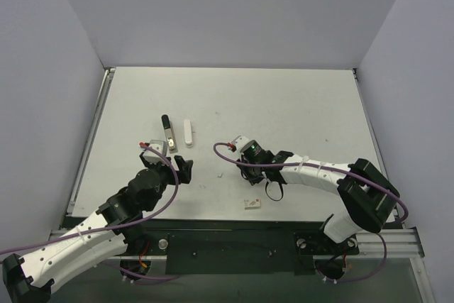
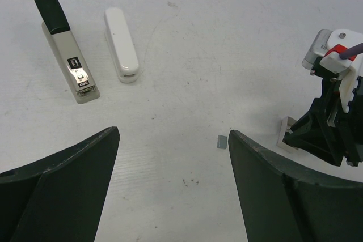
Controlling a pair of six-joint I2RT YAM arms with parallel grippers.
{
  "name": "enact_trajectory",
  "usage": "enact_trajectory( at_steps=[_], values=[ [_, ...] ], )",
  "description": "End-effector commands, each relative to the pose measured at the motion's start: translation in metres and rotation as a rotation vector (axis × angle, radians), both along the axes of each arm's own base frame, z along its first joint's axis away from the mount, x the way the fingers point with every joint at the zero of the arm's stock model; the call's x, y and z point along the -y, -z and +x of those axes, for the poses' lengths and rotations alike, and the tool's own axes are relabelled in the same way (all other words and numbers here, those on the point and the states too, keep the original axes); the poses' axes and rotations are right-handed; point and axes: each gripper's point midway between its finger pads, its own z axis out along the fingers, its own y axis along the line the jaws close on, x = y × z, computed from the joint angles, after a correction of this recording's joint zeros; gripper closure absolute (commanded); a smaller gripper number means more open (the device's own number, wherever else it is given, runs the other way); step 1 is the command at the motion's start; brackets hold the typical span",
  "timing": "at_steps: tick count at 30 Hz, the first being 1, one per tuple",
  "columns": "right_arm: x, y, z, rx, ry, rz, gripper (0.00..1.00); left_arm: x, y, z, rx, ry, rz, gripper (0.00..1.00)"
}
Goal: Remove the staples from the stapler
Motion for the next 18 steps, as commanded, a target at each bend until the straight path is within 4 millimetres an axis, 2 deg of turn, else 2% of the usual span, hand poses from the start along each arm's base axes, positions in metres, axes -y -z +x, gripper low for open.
enact_trajectory(
  at_steps=[1, 9, 18],
  values=[
    [-0.001, -0.015, 0.002, 0.029, 0.005, 0.031, 0.76, -0.001, -0.004, 0.002, 0.008, -0.013, -0.009, 0.11],
    [-0.005, -0.029, 0.004, 0.052, 0.006, 0.062, 0.76, -0.001, -0.003, 0.003, 0.007, -0.014, -0.007, 0.11],
    [-0.006, -0.02, 0.003, 0.029, 0.006, 0.04, 0.88, -0.001, -0.002, 0.002, 0.006, -0.014, -0.006, 0.11]
  ],
)
